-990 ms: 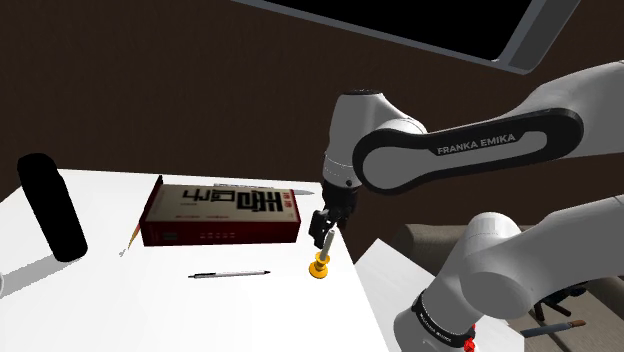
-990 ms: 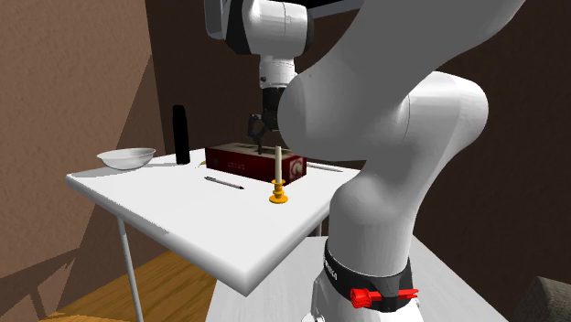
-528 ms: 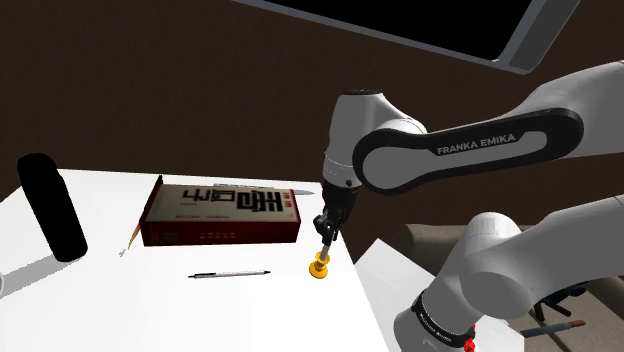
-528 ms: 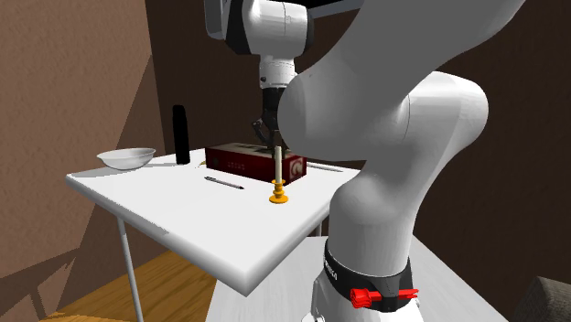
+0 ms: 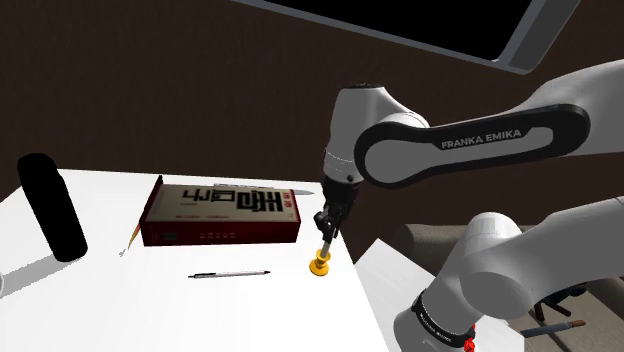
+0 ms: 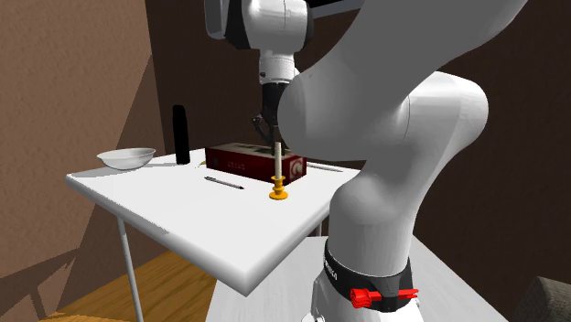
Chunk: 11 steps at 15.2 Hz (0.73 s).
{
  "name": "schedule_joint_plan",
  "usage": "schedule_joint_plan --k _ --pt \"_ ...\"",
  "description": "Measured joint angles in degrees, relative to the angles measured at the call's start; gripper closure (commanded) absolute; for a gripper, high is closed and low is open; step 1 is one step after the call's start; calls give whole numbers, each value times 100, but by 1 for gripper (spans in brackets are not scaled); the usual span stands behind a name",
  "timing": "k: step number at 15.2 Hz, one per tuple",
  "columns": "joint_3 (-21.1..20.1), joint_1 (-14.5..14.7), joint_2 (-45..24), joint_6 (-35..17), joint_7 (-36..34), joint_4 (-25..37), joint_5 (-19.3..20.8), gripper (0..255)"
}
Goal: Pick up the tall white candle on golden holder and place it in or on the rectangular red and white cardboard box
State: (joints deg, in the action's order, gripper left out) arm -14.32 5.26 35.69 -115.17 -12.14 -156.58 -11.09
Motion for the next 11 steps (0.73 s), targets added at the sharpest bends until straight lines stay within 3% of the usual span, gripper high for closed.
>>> schedule_joint_plan --k 11 --pt "149 -34 344 978 -9 634 115 255"
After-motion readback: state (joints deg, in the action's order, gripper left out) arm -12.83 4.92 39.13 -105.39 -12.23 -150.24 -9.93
